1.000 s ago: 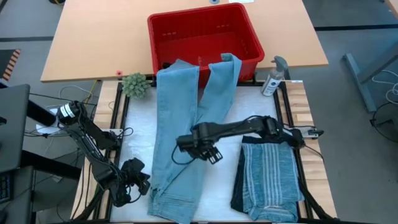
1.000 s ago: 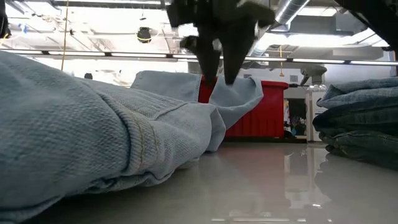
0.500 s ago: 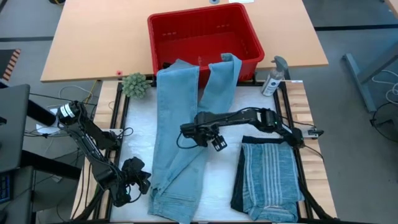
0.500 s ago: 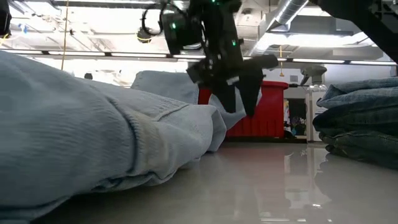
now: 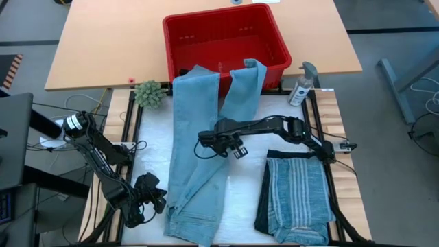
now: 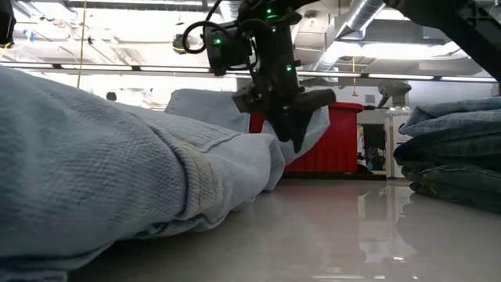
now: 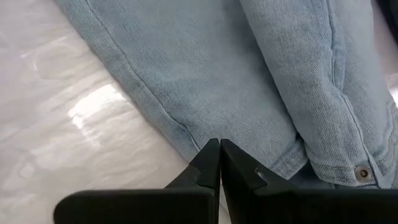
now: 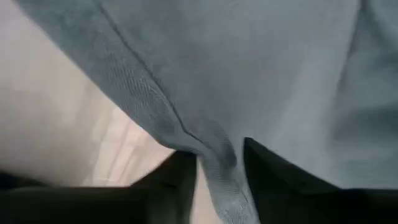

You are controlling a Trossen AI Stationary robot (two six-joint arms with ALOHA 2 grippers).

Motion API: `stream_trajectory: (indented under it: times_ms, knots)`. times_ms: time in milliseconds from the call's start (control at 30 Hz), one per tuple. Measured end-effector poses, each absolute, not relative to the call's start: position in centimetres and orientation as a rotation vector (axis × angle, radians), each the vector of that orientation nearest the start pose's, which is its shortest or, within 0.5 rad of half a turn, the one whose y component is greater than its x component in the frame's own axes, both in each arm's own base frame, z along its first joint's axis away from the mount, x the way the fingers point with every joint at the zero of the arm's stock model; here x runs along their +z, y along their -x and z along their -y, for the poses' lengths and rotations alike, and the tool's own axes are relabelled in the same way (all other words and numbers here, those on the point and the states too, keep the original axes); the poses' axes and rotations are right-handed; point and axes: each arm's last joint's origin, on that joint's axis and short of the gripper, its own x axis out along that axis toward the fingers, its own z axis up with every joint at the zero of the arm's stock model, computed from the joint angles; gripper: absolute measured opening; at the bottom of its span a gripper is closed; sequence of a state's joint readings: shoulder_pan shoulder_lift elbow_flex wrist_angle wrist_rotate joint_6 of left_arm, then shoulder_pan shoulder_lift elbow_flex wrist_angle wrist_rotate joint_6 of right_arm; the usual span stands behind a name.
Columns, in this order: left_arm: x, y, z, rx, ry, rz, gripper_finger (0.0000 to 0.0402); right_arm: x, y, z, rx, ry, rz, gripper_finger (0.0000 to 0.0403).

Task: Fold Laundry from Bin
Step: Fold the light blue denim pants

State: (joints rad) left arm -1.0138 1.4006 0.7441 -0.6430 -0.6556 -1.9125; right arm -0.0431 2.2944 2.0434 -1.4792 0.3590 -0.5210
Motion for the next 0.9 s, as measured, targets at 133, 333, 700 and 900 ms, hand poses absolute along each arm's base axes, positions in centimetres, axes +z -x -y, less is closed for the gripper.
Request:
stream_trajectory:
  times_ms: [133,333,700,900]
  knots:
    - [17.4,-13.7,18.6,0.534,0.816,-0.746,0.0,21.1,-43.2,2.5,0.175,0.734,-1.768,0.0038]
    - [17.4,-13.7,18.6,0.533,0.812,-0.744,0.0,23.1,-43.9,1.3,0.129,0.863,-1.7,0.0021]
    - [17.5,-13.7,18.5,0.529,0.784,-0.711,0.0,28.5,-46.7,-2.7,0.014,0.997,-1.297,0.0021]
    - [17.5,-13.7,18.5,0.529,0.784,-0.71,0.0,29.6,-48.6,-4.7,-0.043,1.039,-1.064,0.0021]
